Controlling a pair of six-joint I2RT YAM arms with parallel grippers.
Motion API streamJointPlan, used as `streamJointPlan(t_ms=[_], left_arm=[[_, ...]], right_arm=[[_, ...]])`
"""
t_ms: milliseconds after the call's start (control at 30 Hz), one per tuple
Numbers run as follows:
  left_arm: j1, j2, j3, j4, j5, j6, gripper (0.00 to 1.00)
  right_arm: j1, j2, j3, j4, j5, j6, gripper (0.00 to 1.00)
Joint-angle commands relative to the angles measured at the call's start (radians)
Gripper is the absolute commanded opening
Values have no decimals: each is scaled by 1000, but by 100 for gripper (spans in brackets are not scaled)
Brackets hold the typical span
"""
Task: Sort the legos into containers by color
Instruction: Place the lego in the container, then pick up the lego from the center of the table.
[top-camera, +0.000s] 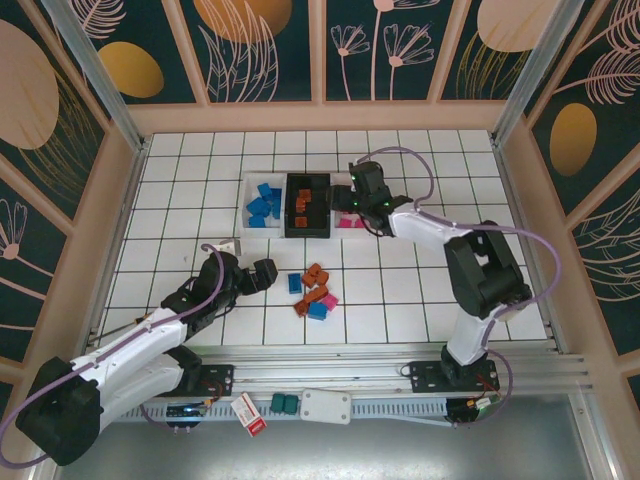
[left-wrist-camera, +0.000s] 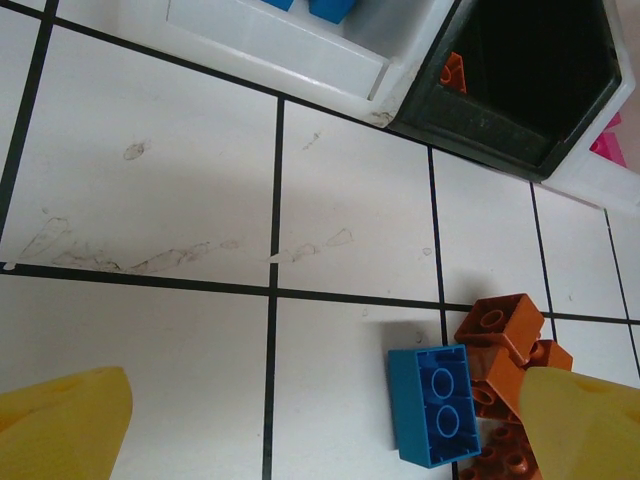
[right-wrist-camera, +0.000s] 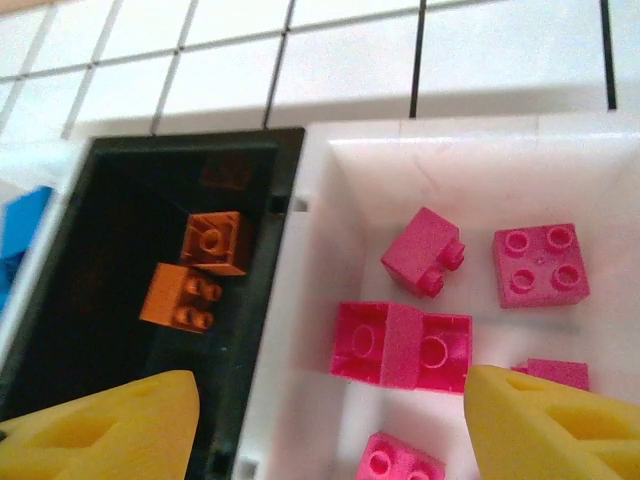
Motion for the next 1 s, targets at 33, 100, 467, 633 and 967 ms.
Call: streamJointPlan(t_ms=[33, 100, 467, 633, 967], left_arm=[[0, -12, -5, 0, 10, -14, 99], [0, -8, 3, -4, 11, -13, 99], [0, 20, 1, -4, -3, -16, 99], [0, 18, -4, -1, -3, -21, 99], [0, 31, -3, -1, 0, -26, 99]], right_arm=[[91, -157, -105, 36, -52, -8, 71], [146, -185, -147, 9, -60, -17, 71], [334, -99, -244, -64, 20, -11, 74], [333, -31, -239, -44, 20, -9, 73], [278, -28, -321, -62, 90, 47, 63]])
